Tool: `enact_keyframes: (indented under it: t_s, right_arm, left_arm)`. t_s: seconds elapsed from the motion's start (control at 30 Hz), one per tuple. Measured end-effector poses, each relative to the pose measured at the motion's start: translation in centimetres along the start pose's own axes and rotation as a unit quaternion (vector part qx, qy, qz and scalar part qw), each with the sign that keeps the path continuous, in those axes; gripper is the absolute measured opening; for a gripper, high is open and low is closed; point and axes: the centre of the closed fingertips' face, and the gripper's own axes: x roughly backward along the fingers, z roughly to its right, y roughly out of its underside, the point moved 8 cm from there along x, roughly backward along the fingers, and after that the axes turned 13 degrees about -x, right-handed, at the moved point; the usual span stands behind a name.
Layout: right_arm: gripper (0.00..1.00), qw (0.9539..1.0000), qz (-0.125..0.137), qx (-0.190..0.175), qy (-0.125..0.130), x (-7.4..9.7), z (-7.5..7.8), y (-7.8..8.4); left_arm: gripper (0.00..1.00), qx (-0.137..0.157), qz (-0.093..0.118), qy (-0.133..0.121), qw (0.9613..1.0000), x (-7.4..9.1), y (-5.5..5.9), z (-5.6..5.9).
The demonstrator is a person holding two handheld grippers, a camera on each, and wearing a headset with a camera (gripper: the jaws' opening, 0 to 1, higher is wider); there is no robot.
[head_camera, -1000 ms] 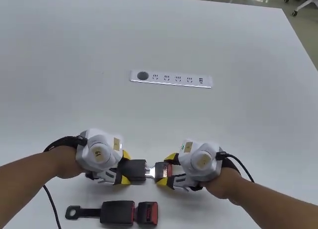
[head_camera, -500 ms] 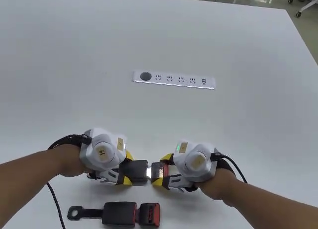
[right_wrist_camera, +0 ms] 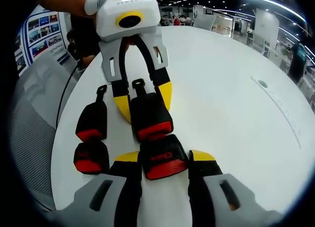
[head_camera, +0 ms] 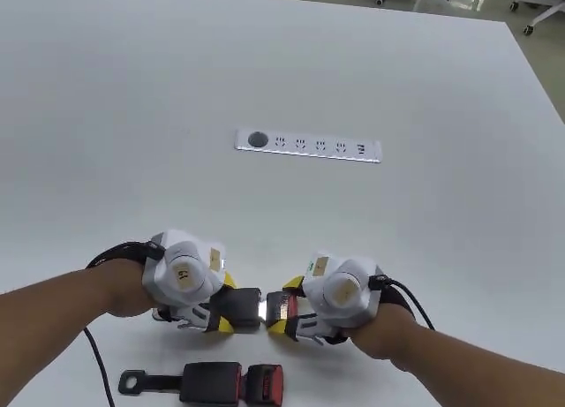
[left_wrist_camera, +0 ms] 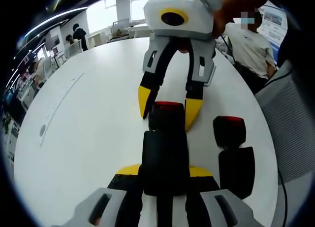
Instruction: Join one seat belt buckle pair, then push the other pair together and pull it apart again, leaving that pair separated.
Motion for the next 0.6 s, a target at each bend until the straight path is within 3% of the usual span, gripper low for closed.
enact_keyframes:
  t_s: [0.6]
  right_arm:
    - [0.34,1.0,0.001,0.009,-0.004,-0.13,-0.35,0.02]
  left_arm:
    - [0.34,-0.011,-0.008,0.009,0.9999,0.05,-0.03,-0.09]
